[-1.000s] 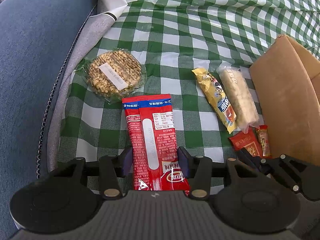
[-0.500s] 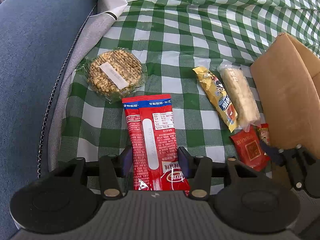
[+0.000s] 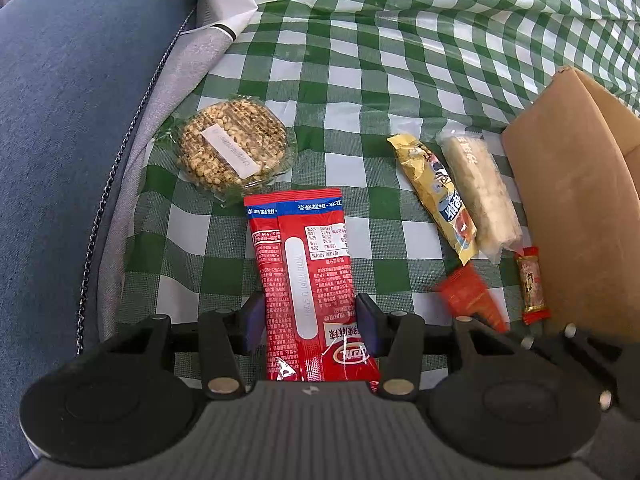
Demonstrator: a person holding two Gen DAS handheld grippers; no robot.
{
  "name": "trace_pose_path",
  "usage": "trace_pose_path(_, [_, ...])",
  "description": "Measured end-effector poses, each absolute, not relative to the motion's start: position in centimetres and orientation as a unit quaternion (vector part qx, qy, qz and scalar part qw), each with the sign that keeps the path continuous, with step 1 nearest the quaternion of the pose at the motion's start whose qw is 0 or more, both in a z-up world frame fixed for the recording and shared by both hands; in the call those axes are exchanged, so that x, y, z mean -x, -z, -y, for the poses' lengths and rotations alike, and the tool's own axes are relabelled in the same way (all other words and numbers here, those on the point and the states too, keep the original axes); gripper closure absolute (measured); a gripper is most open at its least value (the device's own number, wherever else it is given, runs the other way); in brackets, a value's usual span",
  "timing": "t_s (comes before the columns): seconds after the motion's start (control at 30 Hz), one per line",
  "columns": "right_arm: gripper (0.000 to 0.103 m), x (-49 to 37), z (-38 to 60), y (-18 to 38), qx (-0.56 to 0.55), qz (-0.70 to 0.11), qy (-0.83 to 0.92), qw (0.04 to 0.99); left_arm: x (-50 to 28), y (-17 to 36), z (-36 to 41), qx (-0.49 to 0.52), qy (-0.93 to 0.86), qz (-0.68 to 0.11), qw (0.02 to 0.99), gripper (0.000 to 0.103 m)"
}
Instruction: Organize snacks
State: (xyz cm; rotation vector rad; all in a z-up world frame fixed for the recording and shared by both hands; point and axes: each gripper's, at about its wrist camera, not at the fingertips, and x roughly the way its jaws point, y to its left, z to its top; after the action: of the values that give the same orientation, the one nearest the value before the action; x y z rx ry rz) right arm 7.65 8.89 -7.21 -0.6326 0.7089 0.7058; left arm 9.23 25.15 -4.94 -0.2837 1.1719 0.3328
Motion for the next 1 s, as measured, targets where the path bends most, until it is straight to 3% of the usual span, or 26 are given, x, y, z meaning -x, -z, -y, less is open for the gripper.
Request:
trace_pose_path(0.2, [0.103, -5.8, -8.9, 5.7, 0.267, -0.345, -0.418, 0.797, -9.1, 5.1, -25.5, 0.158, -0.153, -0.549, 0.806, 0.05])
trace_pose_path(0.3, [0.093, -6.5, -8.8, 5.5, 0.249, -0.363, -0.41, 0.799, -9.1, 5.2, -25.5, 0.161, -0.15, -0.552, 0.804, 0.049])
trace_pose_path(0.37, [0.062, -7.3, -8.6, 5.3, 0.236, -0.366, -0.393, 0.81, -9.1, 5.2, -25.5, 0.161, -0.148, -0.552, 0.804, 0.047])
trace_pose_path(0.43, [0.046, -7.9, -8.7, 5.5, 0.232, -0.371, -0.379, 0.815, -9.1, 5.2, -25.5, 0.162, -0.148, -0.554, 0.803, 0.043])
trace_pose_path(0.47, [0.045, -7.9, -8.5, 5.8, 0.235, -0.377, -0.374, 0.814, -9.1, 5.3, -25.4, 0.162, -0.146, -0.556, 0.802, 0.037])
trace_pose_path(0.63, [0.045, -7.8, -9.0, 7.2, 0.252, -0.402, -0.381, 0.794, -8.8, 3.0, -24.9, 0.139, -0.147, -0.502, 0.841, 0.027])
trace_pose_path(0.77, [0.059, -7.3, -9.2, 7.5, 0.266, -0.397, -0.389, 0.788, -6.3, -2.9, -24.8, 0.083, -0.175, -0.38, 0.905, 0.025])
trace_pose_path(0.93, [0.062, -7.0, -8.9, 7.3, 0.265, -0.392, -0.393, 0.788, -0.1, -11.4, -30.3, 0.084, -0.251, -0.217, 0.94, 0.014])
trace_pose_path(1.0, [0.062, -6.9, -8.7, 7.2, 0.267, -0.393, -0.393, 0.787, 0.6, -12.6, -32.6, 0.039, -0.29, -0.222, 0.93, 0.013])
